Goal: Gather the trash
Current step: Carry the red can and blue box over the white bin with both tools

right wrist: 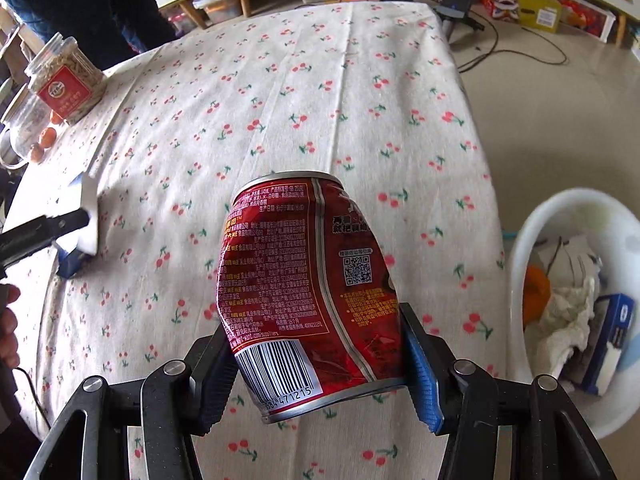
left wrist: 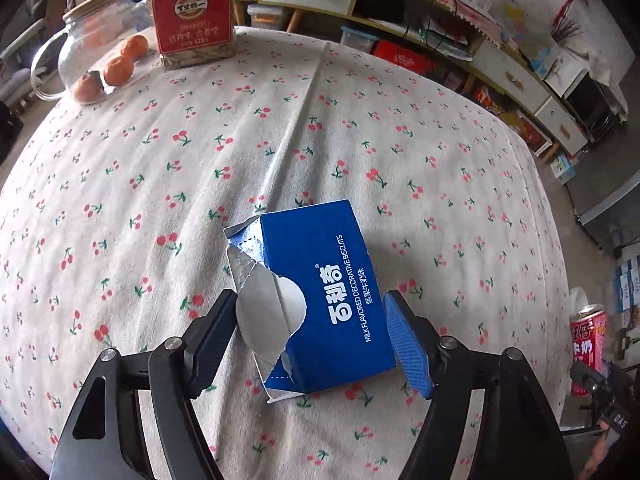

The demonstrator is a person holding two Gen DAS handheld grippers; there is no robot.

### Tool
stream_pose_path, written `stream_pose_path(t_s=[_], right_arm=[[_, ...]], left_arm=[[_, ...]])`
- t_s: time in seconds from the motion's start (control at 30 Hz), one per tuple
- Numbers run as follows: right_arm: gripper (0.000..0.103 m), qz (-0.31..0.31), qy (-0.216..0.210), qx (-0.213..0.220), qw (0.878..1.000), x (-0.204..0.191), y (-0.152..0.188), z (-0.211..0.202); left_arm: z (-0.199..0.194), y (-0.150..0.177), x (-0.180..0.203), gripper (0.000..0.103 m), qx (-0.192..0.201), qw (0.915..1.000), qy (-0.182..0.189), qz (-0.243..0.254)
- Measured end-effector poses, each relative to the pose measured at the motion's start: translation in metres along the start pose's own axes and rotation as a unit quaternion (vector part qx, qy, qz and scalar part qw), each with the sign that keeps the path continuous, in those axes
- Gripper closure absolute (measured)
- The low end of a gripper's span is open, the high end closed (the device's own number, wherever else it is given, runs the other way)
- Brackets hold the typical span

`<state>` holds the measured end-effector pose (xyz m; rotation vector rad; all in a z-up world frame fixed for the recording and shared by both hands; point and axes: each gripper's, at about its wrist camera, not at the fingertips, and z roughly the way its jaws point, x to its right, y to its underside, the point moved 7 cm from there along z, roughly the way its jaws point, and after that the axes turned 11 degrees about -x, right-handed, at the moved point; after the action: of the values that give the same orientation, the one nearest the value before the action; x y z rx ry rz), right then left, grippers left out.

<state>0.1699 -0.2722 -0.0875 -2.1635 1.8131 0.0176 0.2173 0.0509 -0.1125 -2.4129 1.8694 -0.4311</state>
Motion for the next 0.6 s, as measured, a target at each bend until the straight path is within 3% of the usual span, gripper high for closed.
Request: stream_pose_path(t_s=[0.23,0.6], right_arm=[[0.04,0.024,0.0,0.014,1.0,0.019,0.017,-0.012],[0.04,0.1,0.0,0.056,0.993,0.095,0.041,-0.054]], left_arm=[[-0.015,0.026,0.005,0.028,0.008,0.9993,0.035,0.013],[-0.032,0.051,0.055,0.028,0.019,0.9944,0.057,0.086]])
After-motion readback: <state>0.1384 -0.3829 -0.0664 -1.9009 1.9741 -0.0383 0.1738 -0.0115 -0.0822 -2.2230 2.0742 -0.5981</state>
